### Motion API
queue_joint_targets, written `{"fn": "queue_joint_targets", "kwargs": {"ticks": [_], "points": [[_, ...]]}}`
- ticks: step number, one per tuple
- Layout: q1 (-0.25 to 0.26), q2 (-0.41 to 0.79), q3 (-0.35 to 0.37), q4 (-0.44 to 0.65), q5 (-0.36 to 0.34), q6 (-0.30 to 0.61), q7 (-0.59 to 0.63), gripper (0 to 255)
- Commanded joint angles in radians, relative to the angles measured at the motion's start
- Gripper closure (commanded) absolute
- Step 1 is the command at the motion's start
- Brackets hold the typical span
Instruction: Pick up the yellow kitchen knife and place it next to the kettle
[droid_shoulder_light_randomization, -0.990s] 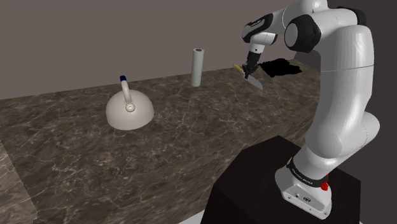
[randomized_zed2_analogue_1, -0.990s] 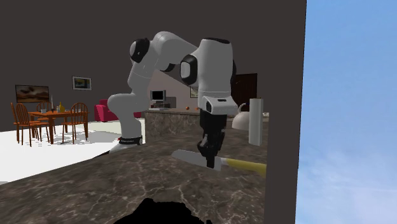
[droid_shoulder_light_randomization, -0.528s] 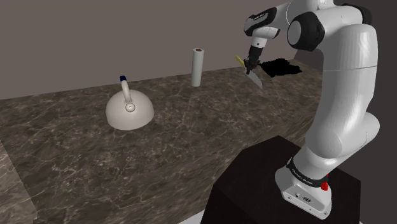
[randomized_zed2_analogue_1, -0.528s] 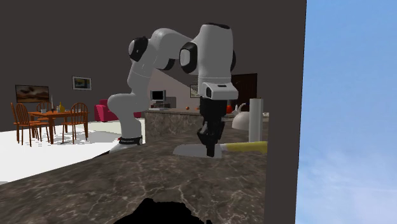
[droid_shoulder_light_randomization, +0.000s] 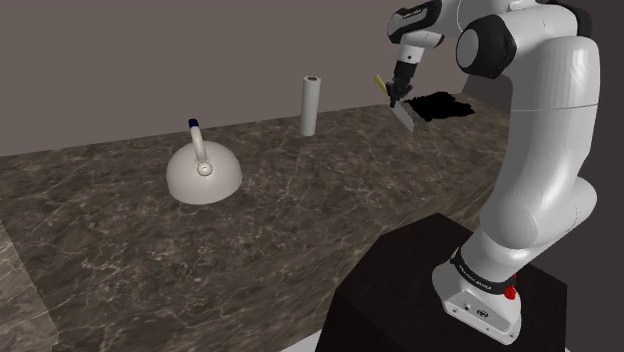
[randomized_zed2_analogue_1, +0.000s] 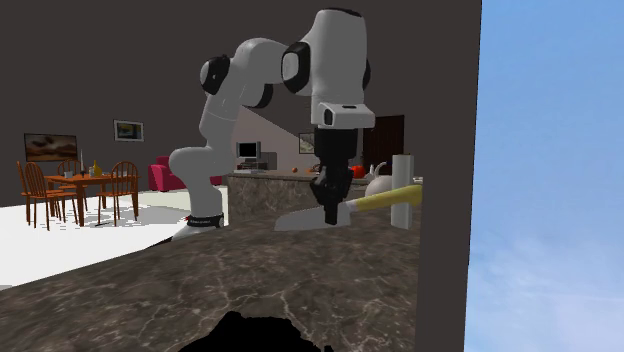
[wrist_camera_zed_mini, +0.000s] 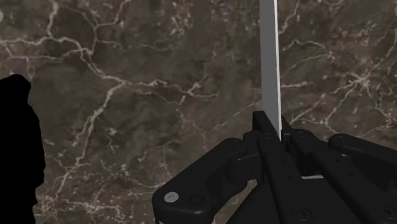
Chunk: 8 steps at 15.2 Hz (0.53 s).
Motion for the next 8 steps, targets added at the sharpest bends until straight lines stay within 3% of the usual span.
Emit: {"fn": "queue_joint_targets", "kwargs": {"ticks": [1,8], "points": [[-0.001,-0.005,-0.002,0.020,-0.003,-0.025,0.004,255],[-0.008,-0.017,-0.006,0.098,-0.011,-0.112,0.016,255]]}}
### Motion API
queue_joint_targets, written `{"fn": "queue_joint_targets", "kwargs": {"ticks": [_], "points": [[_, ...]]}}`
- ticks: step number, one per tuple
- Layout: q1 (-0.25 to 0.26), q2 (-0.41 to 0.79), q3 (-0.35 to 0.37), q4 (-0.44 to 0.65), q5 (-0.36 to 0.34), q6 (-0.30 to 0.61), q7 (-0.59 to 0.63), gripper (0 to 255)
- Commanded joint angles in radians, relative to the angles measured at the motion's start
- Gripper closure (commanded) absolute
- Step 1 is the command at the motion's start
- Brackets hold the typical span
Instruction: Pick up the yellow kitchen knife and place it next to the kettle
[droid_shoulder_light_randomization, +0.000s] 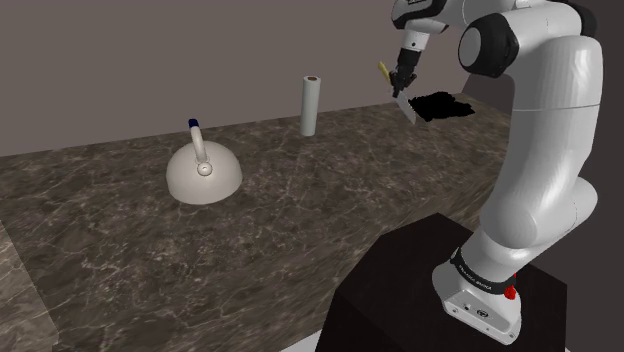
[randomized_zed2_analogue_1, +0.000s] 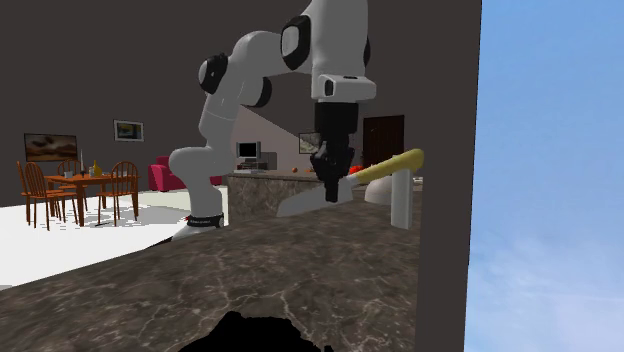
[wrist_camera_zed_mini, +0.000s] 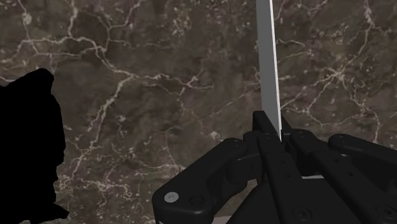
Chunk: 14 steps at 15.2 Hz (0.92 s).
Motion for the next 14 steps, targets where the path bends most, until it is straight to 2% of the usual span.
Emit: {"fn": "queue_joint_targets", "kwargs": {"ticks": [1,14], "points": [[0.000,-0.006,-0.001,0.018,-0.003,-0.024,0.004,255],[-0.033,0.015,-0.003,0.228,0.002,-0.210,0.023,255]]}}
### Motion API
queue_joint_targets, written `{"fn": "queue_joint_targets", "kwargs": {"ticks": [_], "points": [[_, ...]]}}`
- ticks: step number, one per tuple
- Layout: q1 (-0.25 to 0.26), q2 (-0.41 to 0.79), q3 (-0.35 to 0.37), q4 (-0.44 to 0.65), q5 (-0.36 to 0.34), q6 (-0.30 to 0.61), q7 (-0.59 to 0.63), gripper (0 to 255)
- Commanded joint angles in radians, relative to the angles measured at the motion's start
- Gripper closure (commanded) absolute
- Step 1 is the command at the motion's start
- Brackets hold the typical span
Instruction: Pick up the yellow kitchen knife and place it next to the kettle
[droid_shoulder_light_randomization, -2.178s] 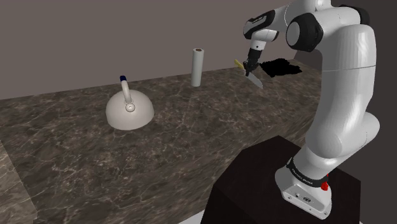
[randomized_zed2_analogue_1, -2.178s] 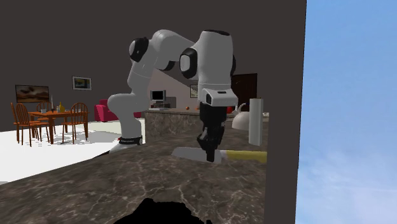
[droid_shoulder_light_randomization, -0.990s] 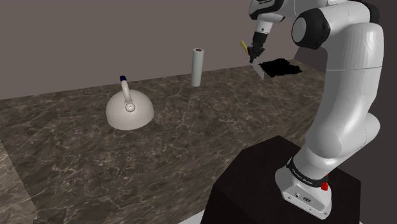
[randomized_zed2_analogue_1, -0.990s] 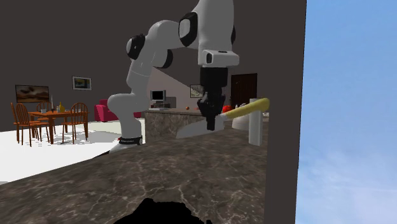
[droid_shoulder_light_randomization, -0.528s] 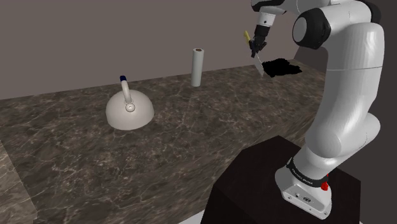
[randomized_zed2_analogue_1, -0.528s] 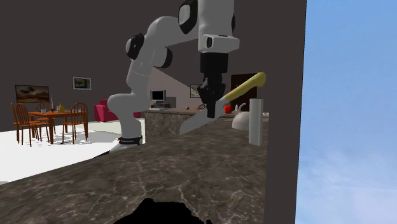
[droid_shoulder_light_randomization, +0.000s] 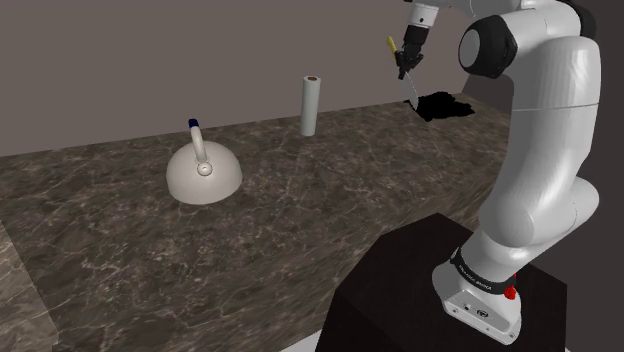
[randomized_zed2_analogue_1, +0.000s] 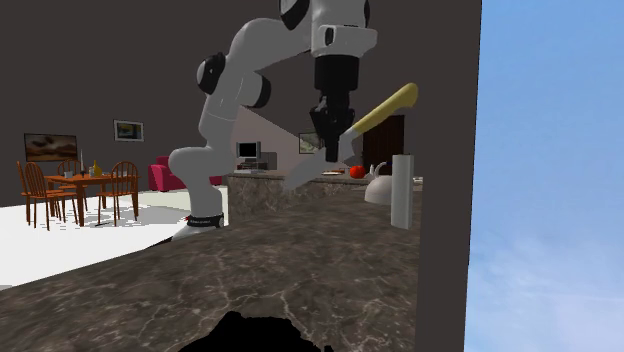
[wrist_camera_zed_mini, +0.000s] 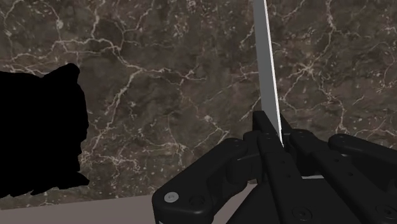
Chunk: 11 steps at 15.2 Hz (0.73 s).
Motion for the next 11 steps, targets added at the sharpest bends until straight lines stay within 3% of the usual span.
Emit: {"fn": "queue_joint_targets", "kwargs": {"ticks": [1,11], "points": [[-0.006,0.005,0.000,0.038,0.002,-0.033,0.003,255],[-0.064,0.081,0.009,0.292,0.032,-0.207,0.022,255]]}}
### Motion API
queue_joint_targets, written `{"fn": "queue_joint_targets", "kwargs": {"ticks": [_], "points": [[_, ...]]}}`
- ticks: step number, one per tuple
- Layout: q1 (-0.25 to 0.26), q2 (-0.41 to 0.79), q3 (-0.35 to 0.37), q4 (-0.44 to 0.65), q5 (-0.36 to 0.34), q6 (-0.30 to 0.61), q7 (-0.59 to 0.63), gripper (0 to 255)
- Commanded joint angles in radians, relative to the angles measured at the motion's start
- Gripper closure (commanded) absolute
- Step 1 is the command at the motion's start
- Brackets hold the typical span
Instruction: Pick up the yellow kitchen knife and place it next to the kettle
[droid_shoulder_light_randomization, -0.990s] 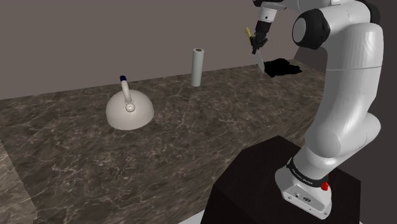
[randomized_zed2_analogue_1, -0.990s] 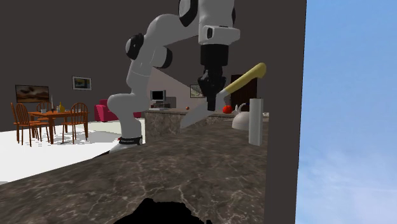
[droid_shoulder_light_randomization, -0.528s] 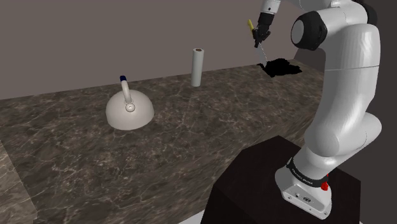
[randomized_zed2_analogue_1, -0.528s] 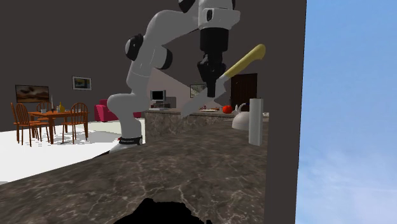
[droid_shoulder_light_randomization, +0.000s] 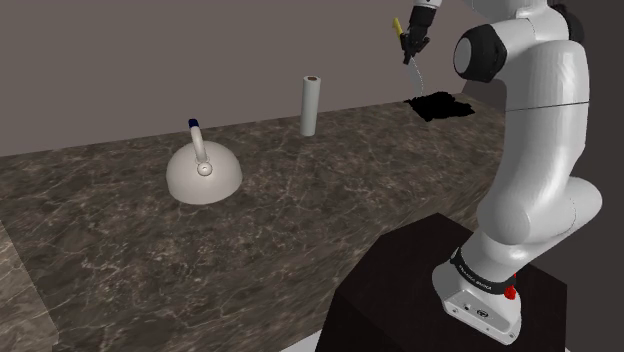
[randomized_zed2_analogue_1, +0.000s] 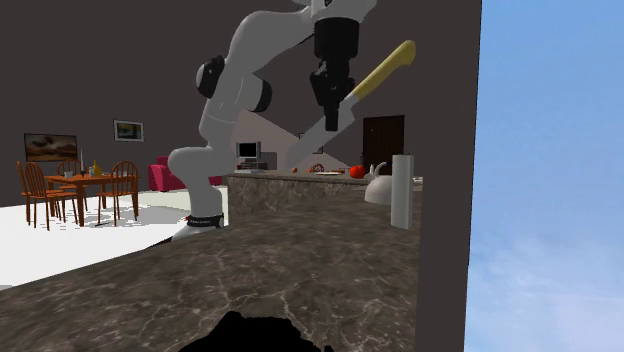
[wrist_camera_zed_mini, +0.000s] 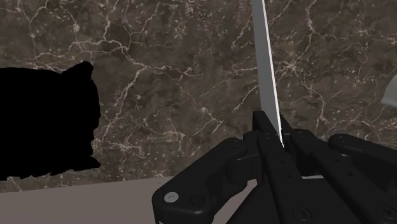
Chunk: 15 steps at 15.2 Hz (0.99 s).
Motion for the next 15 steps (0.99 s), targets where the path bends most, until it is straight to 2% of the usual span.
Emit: {"fn": "queue_joint_targets", "kwargs": {"ticks": [1,4,7,15], "points": [[0.033,-0.046,-0.003,-0.066,-0.014,0.021,0.013,255],[0.132,-0.179,-0.005,-0.271,-0.059,0.101,0.063,255],[0.207,-0.286,0.008,-0.420,-0.096,0.157,0.126,255],[0.352,-0.498,0.079,-0.689,-0.162,0.252,0.318,255]]}}
